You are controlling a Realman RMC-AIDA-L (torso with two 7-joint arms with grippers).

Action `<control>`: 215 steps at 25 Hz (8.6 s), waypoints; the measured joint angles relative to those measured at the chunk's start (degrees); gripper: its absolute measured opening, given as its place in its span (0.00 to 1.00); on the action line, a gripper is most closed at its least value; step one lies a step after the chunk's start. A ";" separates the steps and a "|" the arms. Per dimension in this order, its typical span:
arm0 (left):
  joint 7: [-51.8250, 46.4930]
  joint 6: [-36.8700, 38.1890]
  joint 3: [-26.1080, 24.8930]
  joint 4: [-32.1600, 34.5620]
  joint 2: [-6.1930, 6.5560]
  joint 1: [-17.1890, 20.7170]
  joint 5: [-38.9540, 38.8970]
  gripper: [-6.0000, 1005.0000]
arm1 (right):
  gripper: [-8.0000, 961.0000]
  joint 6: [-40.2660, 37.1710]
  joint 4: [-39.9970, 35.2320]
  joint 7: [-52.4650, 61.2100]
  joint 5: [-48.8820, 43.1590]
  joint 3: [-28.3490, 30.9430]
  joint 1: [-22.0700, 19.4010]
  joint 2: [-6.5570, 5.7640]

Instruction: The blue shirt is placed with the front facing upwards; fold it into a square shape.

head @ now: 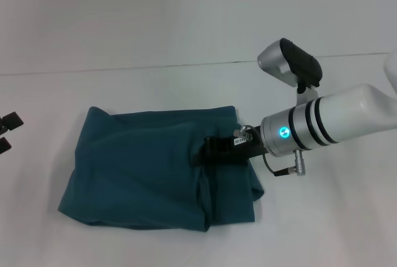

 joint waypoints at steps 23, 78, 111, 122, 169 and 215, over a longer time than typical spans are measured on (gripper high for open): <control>0.13 0.01 -0.49 0.00 0.00 0.45 0.00 0.94 | 0.05 -7.94 -11.76 2.25 2.05 0.49 -4.46 -1.14; -0.14 0.00 -0.22 0.00 -0.34 0.71 0.01 0.94 | 0.08 -9.93 -15.80 4.77 -3.05 0.90 -7.36 -4.77; -1.38 0.41 -0.47 -0.36 0.27 0.07 -0.36 0.94 | 0.58 -13.77 -22.26 5.52 -5.70 2.25 -5.83 -8.30; -2.07 0.21 -0.21 -0.42 0.68 -0.22 -0.36 0.94 | 0.58 -9.48 -16.23 1.08 -5.51 1.99 -3.40 -4.89; -4.45 5.74 10.35 -3.18 -0.49 -3.28 3.58 0.94 | 0.58 -28.44 -14.77 -0.63 2.00 -0.04 -8.81 -4.00; 37.78 22.38 8.56 0.57 -0.47 1.36 9.15 0.93 | 0.76 -39.46 -22.77 -57.21 13.59 2.57 -25.88 -0.19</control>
